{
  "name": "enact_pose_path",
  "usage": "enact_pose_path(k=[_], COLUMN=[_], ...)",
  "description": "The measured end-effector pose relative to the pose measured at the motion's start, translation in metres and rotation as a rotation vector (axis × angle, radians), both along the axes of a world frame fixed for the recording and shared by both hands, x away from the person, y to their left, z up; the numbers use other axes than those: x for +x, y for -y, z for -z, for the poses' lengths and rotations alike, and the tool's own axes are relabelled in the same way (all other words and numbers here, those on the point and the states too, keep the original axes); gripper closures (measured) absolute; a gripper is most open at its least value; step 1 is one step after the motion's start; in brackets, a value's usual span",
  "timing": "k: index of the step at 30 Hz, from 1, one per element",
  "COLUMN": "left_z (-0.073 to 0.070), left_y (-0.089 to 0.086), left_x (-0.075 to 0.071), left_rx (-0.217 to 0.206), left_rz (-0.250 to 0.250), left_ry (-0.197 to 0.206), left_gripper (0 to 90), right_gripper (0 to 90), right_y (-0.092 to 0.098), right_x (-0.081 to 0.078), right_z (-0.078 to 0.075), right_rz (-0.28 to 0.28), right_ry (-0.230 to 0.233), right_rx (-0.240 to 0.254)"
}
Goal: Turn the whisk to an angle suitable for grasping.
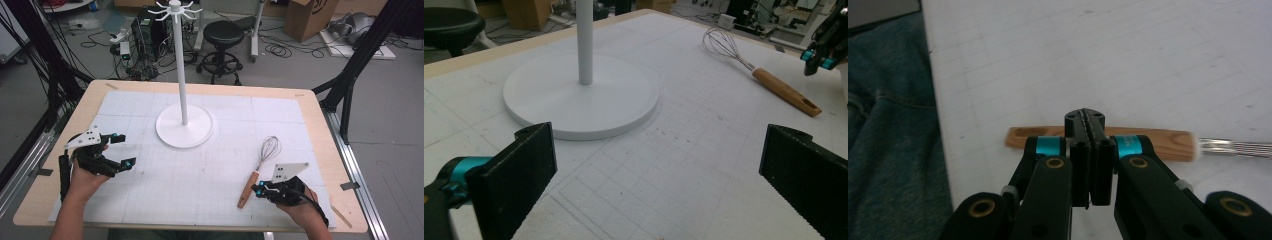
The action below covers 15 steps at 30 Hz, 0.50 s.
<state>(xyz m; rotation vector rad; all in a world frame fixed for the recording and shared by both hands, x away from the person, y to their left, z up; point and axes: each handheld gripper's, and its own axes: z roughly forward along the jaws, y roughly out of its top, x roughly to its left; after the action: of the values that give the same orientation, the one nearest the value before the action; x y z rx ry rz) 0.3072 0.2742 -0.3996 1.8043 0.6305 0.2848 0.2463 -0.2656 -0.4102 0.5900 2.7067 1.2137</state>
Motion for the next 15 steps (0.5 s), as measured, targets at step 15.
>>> enact_pose_path(k=[15], left_z=[0.001], left_y=[0.000], left_x=[0.001], left_rx=[0.007], left_rz=[-0.002], left_ry=[-0.002], left_gripper=[2.5], right_gripper=[90.0], right_y=[-0.044], right_x=[0.013], right_z=[0.026], right_rz=[-0.075], right_ry=[-0.076], right_rx=[-0.040])
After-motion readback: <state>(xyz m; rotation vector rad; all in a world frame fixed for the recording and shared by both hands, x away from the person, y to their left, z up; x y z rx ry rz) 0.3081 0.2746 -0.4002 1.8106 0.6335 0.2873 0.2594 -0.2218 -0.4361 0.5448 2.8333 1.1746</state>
